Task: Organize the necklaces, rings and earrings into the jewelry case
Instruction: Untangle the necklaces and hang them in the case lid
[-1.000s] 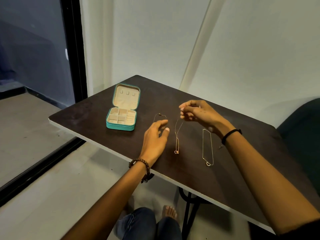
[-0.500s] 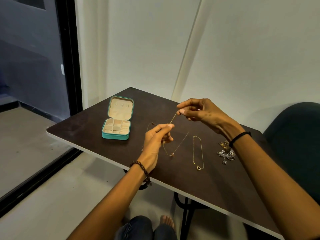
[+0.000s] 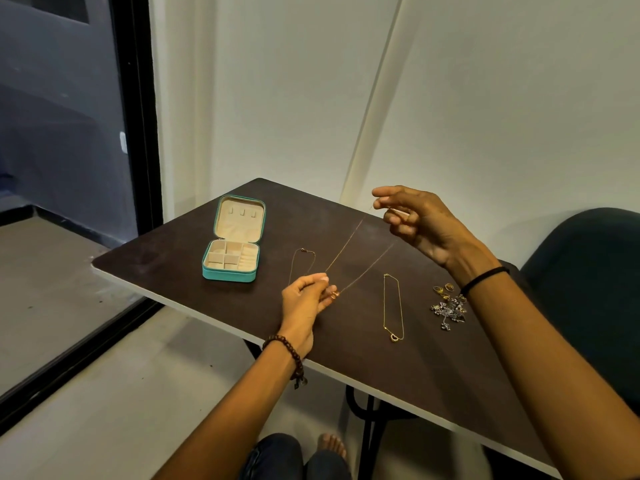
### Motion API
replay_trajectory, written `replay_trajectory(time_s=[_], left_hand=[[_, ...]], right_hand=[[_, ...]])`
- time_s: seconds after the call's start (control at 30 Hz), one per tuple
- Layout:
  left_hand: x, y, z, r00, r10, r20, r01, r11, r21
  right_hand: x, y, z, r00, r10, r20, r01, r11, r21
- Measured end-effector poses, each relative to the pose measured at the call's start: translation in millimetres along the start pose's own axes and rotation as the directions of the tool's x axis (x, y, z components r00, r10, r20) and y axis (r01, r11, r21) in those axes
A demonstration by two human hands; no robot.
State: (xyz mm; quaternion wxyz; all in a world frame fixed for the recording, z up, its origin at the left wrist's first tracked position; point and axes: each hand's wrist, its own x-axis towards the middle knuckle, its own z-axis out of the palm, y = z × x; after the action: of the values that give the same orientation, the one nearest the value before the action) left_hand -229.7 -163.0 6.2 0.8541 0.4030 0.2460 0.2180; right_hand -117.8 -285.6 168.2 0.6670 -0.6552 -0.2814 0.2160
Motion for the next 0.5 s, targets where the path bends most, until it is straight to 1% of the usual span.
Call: replay_trajectory(time_s=[0.07,0.1,0.2,0.27,0.4,0.5], left_hand=[[-1,-1,0,0.998,-0.07,0.005,0.07,0.996,-0.061],[-1,-1,0,0.995,-0.101,0.018,0.102,0.988,-0.116],[-5,2,-2,0.985,-0.154,0.079,0.172,0.918,-0.358],[-7,6,-5,0.98,-0.159,0.117,0.195,0.866,-0.461],[-12,12,-11,0.969,-0.164,0.184,0.238,0.825,-0.513],[-14,10,-16,0.963,-0.142,0.229,0.232,0.867,-0.44]], right_hand=[[0,1,-2,1.0,0.016,-0.002,-0.016,0.994,0.106],[0,2,-3,1.0,0.023,-0.01,-0.022,0.991,0.131],[0,7,-7,0.998,0.027,-0.049,-0.02,0.989,0.143],[-1,12,-10,0.996,0.025,-0.081,-0.013,0.99,0.142],[1,18,-17,0.983,0.022,-0.18,0.006,0.988,0.154],[6,22,-25,0.965,-0.003,-0.262,0.043,0.988,0.148]])
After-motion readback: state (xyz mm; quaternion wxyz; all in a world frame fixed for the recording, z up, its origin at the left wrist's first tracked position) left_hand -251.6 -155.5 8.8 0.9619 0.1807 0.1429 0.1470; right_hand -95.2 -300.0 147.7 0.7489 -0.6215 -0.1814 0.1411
